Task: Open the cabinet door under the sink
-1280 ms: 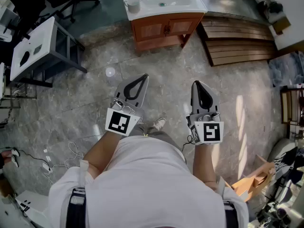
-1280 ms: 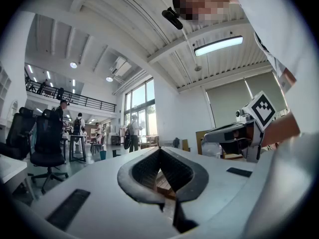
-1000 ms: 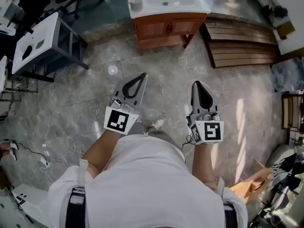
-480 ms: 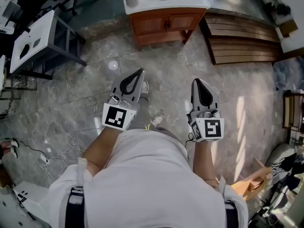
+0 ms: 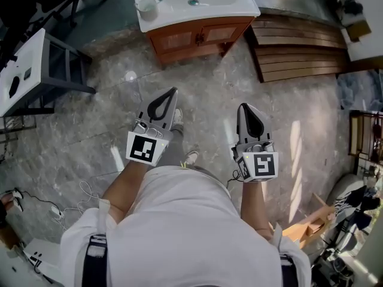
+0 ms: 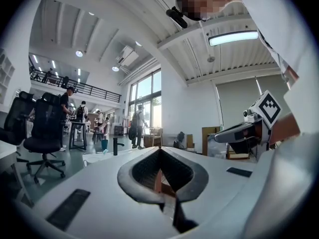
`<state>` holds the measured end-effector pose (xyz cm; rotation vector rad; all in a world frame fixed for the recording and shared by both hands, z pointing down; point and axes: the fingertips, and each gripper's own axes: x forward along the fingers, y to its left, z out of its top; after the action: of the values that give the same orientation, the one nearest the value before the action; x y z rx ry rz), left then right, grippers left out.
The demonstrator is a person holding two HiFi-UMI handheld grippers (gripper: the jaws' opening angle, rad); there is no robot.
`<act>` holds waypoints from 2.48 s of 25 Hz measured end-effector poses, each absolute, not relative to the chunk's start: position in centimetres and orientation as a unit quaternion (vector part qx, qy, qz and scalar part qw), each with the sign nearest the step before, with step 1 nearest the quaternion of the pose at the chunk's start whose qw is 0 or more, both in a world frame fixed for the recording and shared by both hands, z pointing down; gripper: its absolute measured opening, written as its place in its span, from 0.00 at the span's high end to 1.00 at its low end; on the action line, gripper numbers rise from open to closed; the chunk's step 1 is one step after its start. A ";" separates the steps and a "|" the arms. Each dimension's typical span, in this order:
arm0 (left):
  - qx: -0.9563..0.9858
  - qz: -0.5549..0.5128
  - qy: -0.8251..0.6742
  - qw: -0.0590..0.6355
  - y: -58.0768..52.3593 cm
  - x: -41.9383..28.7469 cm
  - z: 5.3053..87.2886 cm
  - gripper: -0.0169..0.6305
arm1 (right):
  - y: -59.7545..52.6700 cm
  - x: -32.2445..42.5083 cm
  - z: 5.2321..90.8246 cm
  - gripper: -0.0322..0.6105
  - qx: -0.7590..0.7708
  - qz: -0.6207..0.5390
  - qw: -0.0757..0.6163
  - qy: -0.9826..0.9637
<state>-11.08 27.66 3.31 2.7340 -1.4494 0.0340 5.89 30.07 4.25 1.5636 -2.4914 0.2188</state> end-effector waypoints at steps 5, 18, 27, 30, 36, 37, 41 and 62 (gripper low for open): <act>0.886 0.013 -0.461 0.041 19.1 -12.3 4.6 0.96 | 20.8 3.6 4.0 0.90 0.529 0.074 0.099 -0.840; 0.895 0.007 -0.443 0.041 8.4 -13.5 4.5 0.96 | 10.3 1.8 1.9 0.90 0.539 0.060 0.097 -0.834; 0.885 0.021 -0.464 0.024 5.2 -10.7 4.5 0.96 | 5.6 3.5 2.7 0.90 0.502 0.056 0.091 -0.859; 0.880 0.021 -0.474 0.014 4.4 -9.1 3.8 0.96 | 3.3 4.2 3.1 0.90 0.481 0.052 0.097 -0.870; 0.869 0.041 -0.493 0.018 1.3 -7.4 5.9 0.96 | -1.1 5.4 6.9 0.90 0.452 0.063 0.116 -0.882; 0.867 0.045 -0.495 0.021 0.7 -7.3 6.5 0.96 | -1.9 5.6 7.8 0.90 0.448 0.067 0.120 -0.883; 0.859 0.053 -0.508 0.036 -1.4 -7.0 9.6 0.96 | -4.2 6.1 11.6 0.89 0.443 0.076 0.132 -0.883; 0.864 0.116 -0.487 0.059 -8.9 -5.3 35.7 0.96 | -11.0 4.8 42.7 0.89 0.407 0.132 0.173 -0.887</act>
<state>-5.31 -8.90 35.71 2.6163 -1.4751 0.3503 4.84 -11.05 42.69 1.1533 -2.5160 0.3748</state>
